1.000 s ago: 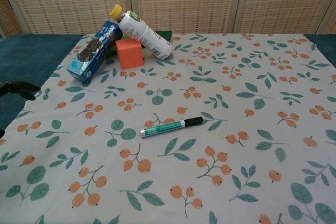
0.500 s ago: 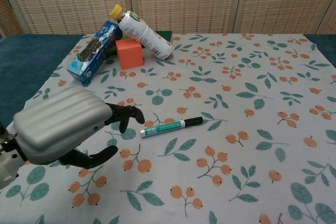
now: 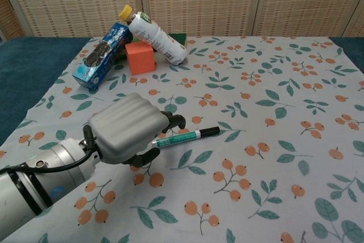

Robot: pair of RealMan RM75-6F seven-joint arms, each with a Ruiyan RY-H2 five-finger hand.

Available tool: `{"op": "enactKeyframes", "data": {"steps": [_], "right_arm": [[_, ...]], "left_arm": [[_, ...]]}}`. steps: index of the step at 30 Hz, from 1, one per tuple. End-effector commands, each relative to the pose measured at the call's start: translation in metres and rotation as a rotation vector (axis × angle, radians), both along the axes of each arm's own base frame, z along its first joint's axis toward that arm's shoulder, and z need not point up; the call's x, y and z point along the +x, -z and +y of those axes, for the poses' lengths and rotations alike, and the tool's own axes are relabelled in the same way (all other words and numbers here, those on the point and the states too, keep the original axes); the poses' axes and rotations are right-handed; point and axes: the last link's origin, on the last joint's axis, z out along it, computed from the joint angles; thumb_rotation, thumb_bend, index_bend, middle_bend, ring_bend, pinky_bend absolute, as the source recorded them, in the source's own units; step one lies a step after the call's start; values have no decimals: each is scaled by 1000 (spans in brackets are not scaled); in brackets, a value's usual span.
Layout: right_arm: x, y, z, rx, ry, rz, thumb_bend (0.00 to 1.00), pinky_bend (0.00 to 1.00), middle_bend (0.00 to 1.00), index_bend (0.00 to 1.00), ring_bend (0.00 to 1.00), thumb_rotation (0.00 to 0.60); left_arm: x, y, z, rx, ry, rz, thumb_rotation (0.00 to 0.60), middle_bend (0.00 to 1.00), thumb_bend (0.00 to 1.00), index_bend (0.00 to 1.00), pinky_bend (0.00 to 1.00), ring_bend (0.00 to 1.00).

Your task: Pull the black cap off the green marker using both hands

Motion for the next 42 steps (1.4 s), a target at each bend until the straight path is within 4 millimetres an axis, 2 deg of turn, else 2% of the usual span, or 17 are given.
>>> {"op": "enactKeyframes", "data": {"steps": [1, 11, 14, 29, 37, 42], "right_arm": [[0, -1, 0, -7, 2, 3, 128, 0, 0, 0, 0, 470], [-4, -4, -1, -16, 22, 8, 128, 0, 0, 0, 0, 468], [-4, -5, -1, -20, 23, 6, 128, 0, 0, 0, 0, 467], [-2, -7, 0, -27, 22, 7, 128, 0, 0, 0, 0, 468], [-2, -7, 0, -29, 21, 6, 128, 0, 0, 0, 0, 468], [-2, -7, 0, -29, 20, 5, 128, 0, 0, 0, 0, 469]], "left_arm": [[1, 11, 7, 9, 7, 33, 600, 361, 398, 259, 960, 813], [5, 27, 12, 33, 37, 68, 600, 365, 392, 271, 960, 813], [5, 30, 15, 47, 45, 75, 600, 384, 392, 315, 961, 813], [-3, 31, 27, 97, 30, 138, 600, 397, 392, 331, 965, 819], [-6, 31, 28, 103, 27, 166, 600, 471, 392, 372, 965, 820], [-6, 31, 28, 114, 36, 173, 600, 549, 391, 442, 967, 827]]}}
